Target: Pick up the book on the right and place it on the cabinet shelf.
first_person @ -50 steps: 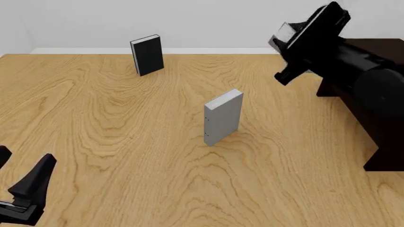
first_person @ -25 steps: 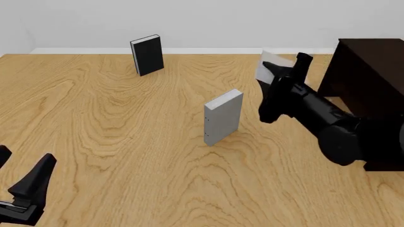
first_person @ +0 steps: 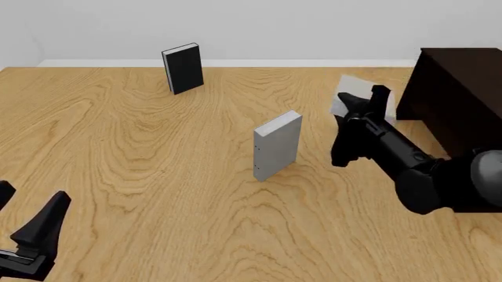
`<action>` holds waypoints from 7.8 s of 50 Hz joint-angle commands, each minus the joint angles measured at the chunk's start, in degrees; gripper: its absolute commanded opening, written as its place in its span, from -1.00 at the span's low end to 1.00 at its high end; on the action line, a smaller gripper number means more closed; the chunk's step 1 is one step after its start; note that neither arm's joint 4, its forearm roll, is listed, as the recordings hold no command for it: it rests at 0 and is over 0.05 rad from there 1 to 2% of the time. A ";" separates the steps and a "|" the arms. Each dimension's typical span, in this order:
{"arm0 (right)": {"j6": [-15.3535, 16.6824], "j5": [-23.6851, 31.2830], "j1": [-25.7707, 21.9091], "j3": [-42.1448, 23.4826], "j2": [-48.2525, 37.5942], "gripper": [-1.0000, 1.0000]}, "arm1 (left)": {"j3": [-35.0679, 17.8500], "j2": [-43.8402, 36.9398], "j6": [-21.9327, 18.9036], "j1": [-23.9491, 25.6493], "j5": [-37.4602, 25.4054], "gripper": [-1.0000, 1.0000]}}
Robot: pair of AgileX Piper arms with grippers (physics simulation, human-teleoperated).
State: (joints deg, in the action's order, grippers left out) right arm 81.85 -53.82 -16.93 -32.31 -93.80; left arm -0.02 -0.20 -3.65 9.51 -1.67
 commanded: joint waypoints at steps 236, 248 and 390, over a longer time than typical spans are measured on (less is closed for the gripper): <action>0.14 5.30 30.91 -16.47 -21.21 1.00 | 0.02 0.14 -1.54 1.13 -2.03 1.00; -1.69 7.03 28.48 -17.83 -20.93 1.00 | 0.02 0.13 -1.49 1.19 -2.01 1.00; -2.44 7.25 30.33 -14.88 -16.31 1.00 | 0.02 0.16 -1.50 1.84 -1.69 1.00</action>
State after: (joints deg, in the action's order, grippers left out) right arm 79.27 -46.42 10.53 -48.91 -110.13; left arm 0.00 -0.04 -5.10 11.27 -3.35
